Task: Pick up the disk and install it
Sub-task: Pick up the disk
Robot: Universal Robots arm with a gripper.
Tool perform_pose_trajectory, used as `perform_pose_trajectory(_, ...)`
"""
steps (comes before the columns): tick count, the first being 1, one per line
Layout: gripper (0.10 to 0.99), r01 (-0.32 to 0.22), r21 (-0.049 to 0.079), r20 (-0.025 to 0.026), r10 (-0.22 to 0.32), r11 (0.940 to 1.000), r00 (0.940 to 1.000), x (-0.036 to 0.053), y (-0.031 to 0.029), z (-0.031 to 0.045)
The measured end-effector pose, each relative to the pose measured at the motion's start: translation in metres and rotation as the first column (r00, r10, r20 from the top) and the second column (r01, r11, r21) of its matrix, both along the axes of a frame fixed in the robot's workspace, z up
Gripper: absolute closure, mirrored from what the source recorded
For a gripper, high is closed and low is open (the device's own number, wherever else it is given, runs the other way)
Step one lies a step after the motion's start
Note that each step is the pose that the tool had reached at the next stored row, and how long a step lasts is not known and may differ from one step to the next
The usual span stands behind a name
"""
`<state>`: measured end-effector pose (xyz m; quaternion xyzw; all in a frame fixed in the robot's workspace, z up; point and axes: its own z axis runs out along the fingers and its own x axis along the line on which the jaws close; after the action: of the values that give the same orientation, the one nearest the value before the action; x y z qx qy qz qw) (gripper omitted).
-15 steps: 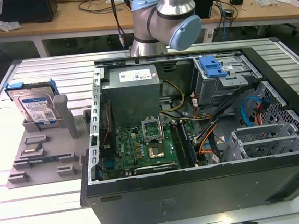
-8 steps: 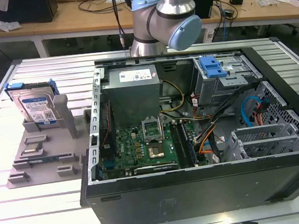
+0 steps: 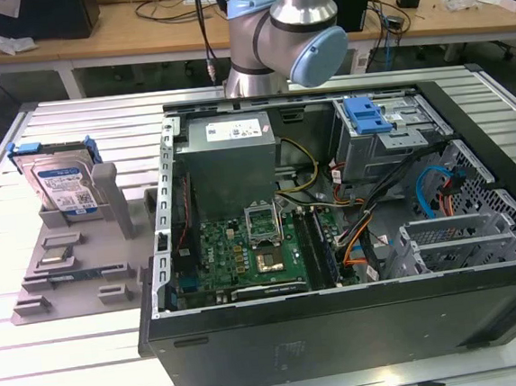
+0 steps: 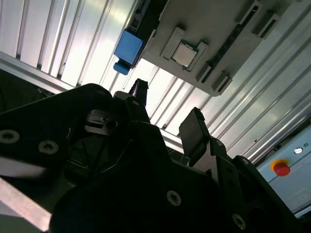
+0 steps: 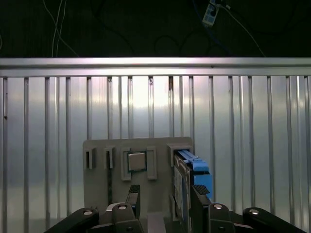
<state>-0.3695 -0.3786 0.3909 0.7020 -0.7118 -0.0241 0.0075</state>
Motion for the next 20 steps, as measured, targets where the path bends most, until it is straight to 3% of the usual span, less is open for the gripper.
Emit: perform_pose_trajectory(20, 0.545, 0.001, 0.0, -0.0005, -0.001, 1.0, 1.0, 0.0018, 0.005, -0.0169)
